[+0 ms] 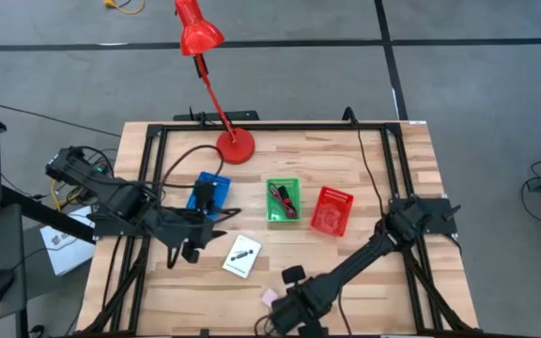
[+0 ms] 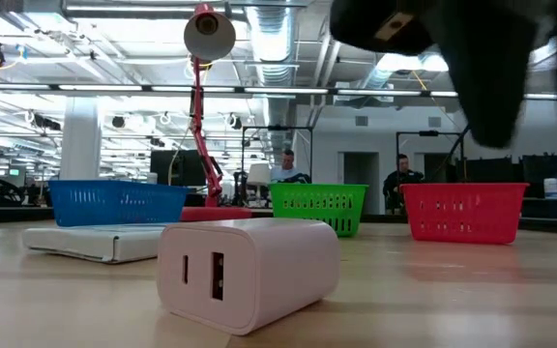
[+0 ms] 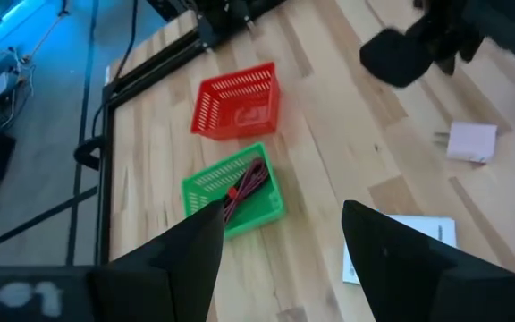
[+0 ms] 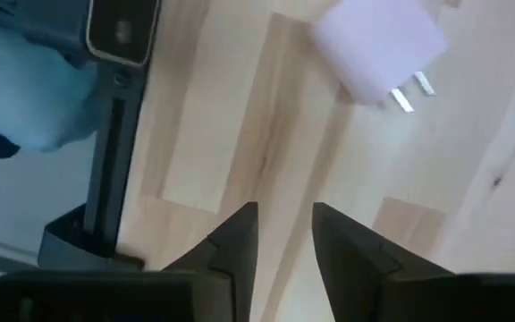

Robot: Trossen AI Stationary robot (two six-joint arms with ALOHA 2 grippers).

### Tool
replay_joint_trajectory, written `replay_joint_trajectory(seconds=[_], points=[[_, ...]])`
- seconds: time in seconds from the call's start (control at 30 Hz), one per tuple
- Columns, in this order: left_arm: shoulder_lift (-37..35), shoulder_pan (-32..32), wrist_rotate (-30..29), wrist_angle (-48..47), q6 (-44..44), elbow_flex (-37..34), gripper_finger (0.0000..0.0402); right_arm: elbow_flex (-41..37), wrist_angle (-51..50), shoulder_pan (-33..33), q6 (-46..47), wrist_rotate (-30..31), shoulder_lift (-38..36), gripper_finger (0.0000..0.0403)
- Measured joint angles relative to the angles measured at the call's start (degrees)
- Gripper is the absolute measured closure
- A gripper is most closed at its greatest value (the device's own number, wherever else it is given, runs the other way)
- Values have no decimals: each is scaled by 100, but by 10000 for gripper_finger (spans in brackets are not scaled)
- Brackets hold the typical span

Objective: Pick and place items into bin
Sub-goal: Put the light pink charger adapter into the blue bin

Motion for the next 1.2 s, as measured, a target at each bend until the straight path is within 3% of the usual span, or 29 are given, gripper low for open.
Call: replay_joint_trajectory(seconds=[0.13, 0.33, 0.67, 1.2], points=[[-40, -2, -163, -22, 34, 0, 182, 9, 112, -225, -299, -127, -113, 300], [-6, -9, -206, -435, -1, 0, 182, -3, 475, -490, -1821, -133, 24, 300], [-10, -13, -212, -1059, -474, 0, 182, 3, 882, -821, -2253, -282, 2, 300], [-10, -11, -296, -1051, -553, 0, 182, 1, 586, -866, -3011, -442, 2, 300]])
